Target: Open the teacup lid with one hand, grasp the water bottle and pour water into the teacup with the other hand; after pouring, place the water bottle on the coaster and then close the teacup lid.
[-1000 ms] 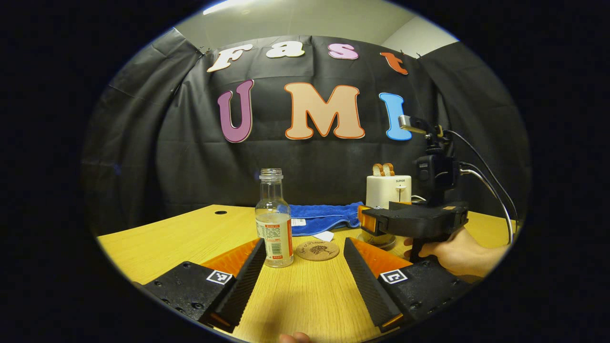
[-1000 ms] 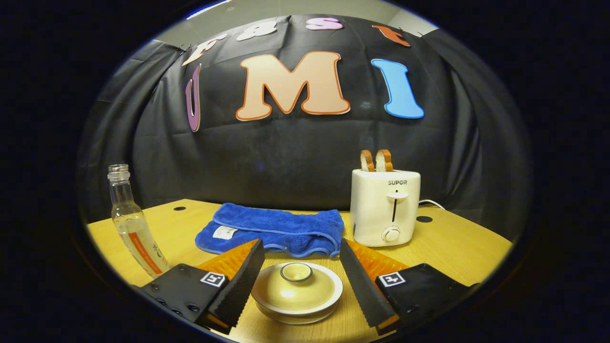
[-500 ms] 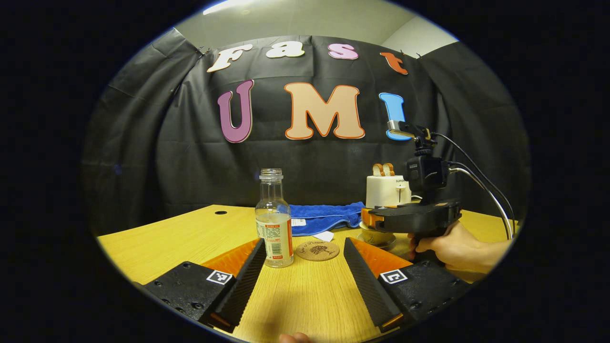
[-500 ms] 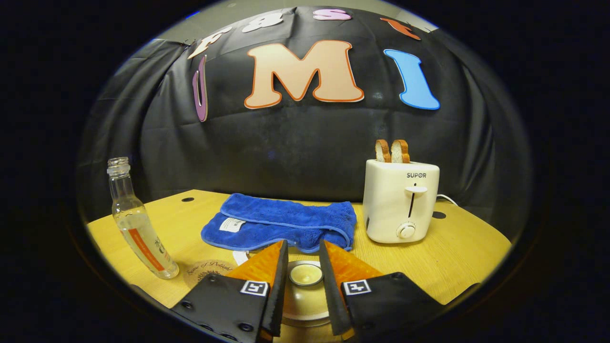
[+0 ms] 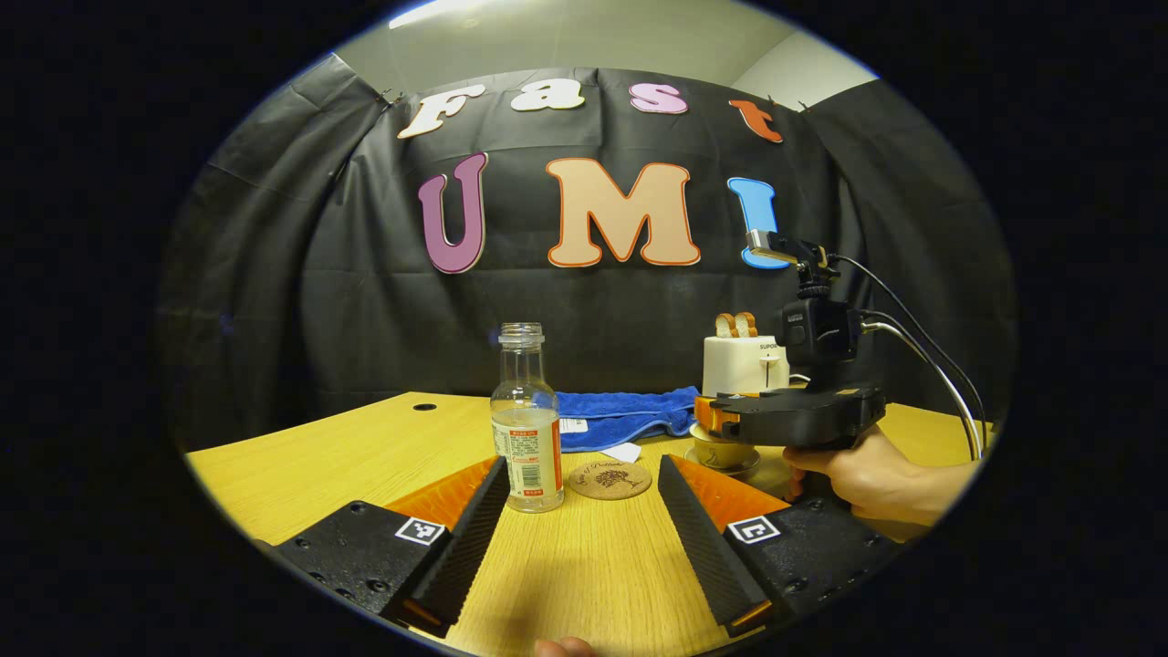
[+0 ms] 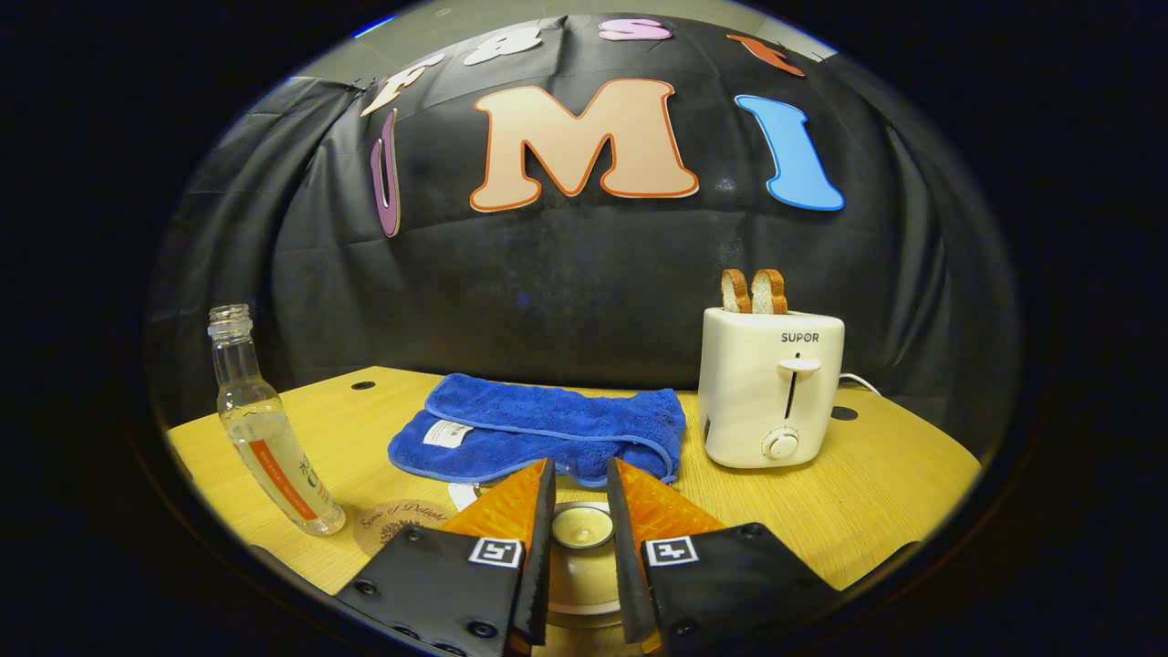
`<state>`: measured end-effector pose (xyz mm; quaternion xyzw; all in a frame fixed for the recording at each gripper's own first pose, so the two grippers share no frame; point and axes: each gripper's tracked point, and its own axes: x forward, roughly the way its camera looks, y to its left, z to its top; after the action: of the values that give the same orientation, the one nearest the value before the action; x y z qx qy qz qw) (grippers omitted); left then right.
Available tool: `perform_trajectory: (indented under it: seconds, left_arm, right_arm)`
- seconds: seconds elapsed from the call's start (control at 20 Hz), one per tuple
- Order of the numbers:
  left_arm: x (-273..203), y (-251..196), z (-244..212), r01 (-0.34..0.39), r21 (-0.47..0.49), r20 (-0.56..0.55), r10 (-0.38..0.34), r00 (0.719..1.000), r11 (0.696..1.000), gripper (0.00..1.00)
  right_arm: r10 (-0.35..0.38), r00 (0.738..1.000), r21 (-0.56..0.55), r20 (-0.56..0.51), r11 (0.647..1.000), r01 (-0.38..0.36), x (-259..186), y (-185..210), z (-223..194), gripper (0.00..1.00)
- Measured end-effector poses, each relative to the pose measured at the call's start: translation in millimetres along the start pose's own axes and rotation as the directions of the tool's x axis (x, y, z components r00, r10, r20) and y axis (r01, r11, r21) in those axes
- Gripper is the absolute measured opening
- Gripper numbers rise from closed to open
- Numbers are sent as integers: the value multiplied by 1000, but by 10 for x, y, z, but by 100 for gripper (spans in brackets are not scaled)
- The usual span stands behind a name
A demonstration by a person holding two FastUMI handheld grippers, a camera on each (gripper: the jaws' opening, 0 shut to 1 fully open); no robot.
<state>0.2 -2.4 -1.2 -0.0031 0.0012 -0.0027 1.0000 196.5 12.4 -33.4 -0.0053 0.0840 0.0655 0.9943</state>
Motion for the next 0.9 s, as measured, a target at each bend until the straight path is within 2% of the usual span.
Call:
perform_trajectory:
  seconds: [0.1,0.25,0.4,0.5,0.65,0.9]
  left_arm:
    - [-2,10,-3,-11,0,0,11,1000,1000,96]
    - [-3,32,-8,-29,0,-2,29,1000,1000,96]
    - [-15,67,-2,-48,0,-3,48,999,999,96]
    - [-20,81,-1,-54,0,-4,54,999,999,96]
    - [-12,103,-9,-63,0,-4,63,998,998,96]
    - [40,207,-1,-120,3,-2,120,993,993,96]
  right_arm:
    - [12,1000,-2,12,1000,-12,-29,28,19,35]
    - [28,996,-12,90,1000,-27,-118,55,133,35]
    - [10,988,4,152,1000,-10,-232,1,203,34]
    - [28,989,-2,146,1000,-28,-314,36,170,35]
    - [14,989,1,150,1000,-14,-500,-9,160,35]
    - [49,986,-4,157,999,-49,-898,10,127,34]
